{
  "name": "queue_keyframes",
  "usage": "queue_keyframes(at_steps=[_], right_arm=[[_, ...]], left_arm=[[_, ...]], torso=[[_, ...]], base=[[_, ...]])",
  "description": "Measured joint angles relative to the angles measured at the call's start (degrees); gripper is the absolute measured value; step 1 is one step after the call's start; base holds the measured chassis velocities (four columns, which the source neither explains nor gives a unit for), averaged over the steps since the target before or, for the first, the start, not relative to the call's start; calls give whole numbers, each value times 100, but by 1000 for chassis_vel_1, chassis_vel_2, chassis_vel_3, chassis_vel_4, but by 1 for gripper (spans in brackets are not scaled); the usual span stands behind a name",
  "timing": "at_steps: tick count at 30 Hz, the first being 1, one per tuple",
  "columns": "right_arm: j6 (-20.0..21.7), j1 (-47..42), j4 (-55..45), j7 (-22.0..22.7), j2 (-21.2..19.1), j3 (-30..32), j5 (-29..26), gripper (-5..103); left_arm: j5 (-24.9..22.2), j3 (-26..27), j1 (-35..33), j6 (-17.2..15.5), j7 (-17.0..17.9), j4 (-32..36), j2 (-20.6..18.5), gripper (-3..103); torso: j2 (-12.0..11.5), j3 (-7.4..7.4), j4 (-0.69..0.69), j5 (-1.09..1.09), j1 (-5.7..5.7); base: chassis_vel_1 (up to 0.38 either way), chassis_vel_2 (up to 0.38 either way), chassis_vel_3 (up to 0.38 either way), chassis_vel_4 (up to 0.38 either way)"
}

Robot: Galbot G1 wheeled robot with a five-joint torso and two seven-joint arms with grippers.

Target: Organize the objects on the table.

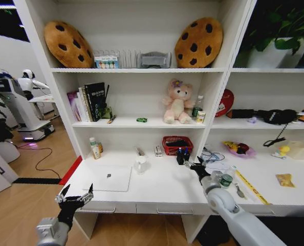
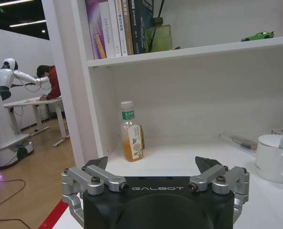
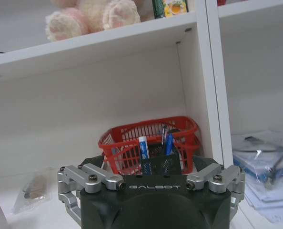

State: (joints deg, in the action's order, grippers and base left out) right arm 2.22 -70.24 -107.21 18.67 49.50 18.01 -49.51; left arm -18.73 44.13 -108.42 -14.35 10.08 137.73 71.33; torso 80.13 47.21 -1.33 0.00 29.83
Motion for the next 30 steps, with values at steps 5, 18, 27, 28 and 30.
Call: queue_keyframes(at_steps=[5, 18, 27, 28, 30], right_arm=[[241, -33, -4, 189, 49, 28, -299, 100], [632, 617, 518, 307, 65, -260, -632, 100], [1462, 933, 928, 442, 67, -384, -1020, 100], [1505, 951, 981, 490, 65, -385, -1065, 100], [1552, 967, 1036, 546, 62, -388, -1124, 100]], left_arm=[[0, 0, 0, 0, 0, 0, 0, 100], [0, -1, 0, 0, -1, 0, 0, 100], [0, 1, 0, 0, 0, 0, 0, 100], [0, 1, 0, 0, 1, 0, 0, 100], [0, 1, 0, 0, 1, 0, 0, 100]], torso=[[0, 0, 0, 0, 0], [-1, 1, 0, 2, 2], [0, 1, 1, -1, 1], [-1, 1, 1, -1, 1], [-1, 1, 0, 0, 1]], base=[[-23, -15, 36, 24], [-113, -103, 98, 99], [24, 13, -22, -16], [0, 0, 0, 0], [0, 0, 0, 0]])
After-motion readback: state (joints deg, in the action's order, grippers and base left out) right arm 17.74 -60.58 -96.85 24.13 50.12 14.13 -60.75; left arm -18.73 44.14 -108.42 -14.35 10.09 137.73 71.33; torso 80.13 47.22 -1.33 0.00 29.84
